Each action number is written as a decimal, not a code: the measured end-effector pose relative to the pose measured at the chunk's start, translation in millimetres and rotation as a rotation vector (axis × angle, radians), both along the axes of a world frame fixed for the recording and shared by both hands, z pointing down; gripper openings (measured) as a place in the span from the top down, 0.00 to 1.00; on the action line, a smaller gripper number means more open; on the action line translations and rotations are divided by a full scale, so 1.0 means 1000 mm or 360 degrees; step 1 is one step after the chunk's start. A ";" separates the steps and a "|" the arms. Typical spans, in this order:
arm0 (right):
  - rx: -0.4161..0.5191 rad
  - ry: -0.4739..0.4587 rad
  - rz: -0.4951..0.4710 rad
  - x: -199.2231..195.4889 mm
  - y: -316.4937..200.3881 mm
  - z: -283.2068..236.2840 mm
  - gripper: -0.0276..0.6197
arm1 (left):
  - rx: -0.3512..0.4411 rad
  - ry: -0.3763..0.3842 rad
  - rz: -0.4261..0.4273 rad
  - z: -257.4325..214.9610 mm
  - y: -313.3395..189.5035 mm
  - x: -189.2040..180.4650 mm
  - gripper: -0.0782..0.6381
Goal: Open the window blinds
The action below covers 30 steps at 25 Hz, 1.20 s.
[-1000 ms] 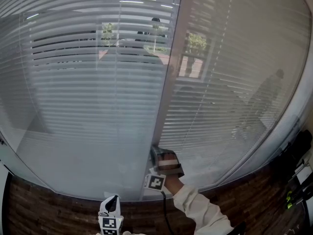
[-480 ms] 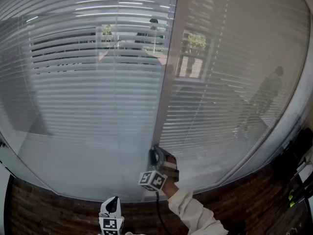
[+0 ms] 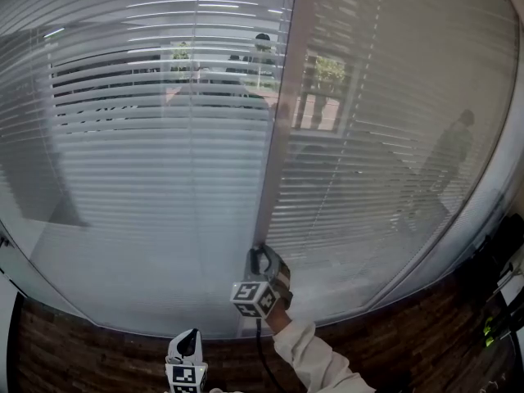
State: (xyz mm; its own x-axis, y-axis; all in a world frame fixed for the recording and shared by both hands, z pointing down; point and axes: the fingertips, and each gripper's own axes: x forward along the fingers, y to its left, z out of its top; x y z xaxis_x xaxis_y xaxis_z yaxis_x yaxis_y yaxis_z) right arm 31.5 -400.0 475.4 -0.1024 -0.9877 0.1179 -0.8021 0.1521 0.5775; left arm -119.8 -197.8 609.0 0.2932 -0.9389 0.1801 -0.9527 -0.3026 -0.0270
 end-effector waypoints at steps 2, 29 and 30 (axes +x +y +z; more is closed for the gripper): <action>-0.0027 -0.0096 0.0007 0.001 0.000 -0.001 0.76 | -0.0003 -0.0019 -0.0012 0.000 0.000 -0.002 0.89; -0.0112 -0.0402 -0.0136 0.016 0.026 0.016 0.79 | 0.0000 -0.0058 -0.0039 -0.006 0.012 0.019 0.89; -0.0129 -0.0456 -0.0151 0.020 0.030 0.018 0.80 | 0.0003 -0.0077 -0.0051 -0.008 0.012 0.019 0.89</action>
